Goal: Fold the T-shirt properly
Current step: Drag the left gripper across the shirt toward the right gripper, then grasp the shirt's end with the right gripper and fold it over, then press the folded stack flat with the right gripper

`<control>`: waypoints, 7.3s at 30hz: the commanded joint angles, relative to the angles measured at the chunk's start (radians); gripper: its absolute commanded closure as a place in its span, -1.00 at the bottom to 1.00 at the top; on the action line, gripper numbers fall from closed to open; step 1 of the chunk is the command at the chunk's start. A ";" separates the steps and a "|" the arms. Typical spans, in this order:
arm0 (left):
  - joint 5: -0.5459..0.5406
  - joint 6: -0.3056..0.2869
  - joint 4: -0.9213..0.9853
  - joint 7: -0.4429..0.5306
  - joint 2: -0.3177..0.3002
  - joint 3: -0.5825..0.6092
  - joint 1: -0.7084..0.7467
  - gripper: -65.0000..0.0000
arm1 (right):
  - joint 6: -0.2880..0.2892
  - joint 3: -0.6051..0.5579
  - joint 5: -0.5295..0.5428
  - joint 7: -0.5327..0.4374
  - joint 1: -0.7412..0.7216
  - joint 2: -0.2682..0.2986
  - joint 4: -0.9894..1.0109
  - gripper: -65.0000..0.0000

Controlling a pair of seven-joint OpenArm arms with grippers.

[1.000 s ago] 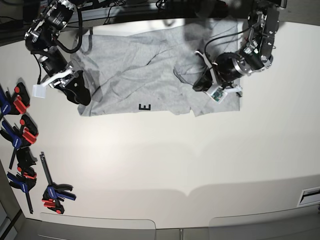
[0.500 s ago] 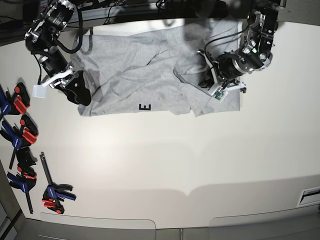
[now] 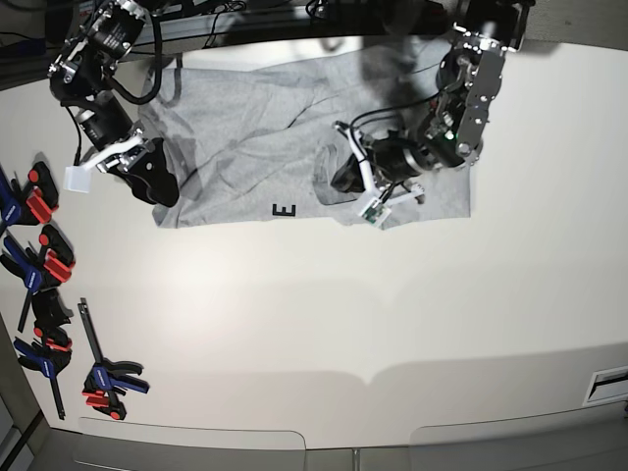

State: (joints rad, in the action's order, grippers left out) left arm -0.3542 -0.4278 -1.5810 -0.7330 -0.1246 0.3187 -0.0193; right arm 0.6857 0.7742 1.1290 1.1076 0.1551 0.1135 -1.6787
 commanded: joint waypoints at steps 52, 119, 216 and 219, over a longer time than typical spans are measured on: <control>-0.013 -0.009 0.151 0.130 0.098 0.018 -0.231 1.00 | 0.012 0.002 0.008 -0.030 -0.008 0.011 -0.019 0.03; -0.083 0.161 0.105 -0.104 -0.406 -0.371 -0.066 0.63 | 0.012 -0.257 -0.096 0.059 -0.190 0.215 0.390 1.00; -0.328 -0.074 0.105 -0.131 -0.203 -0.618 0.338 1.00 | -0.086 -0.832 -0.665 -0.203 -0.039 -0.188 -0.127 -0.21; -0.328 -0.074 0.105 -0.131 -0.203 -0.618 0.338 1.00 | -0.101 -0.819 -0.678 -0.289 -0.039 -0.188 -0.098 -0.21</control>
State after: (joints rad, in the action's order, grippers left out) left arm -0.7143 -0.5095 -1.4746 -0.8234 -0.3183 -0.3004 0.3111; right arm 0.5819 -0.0425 0.4290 0.8421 0.1310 -0.0692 -1.7611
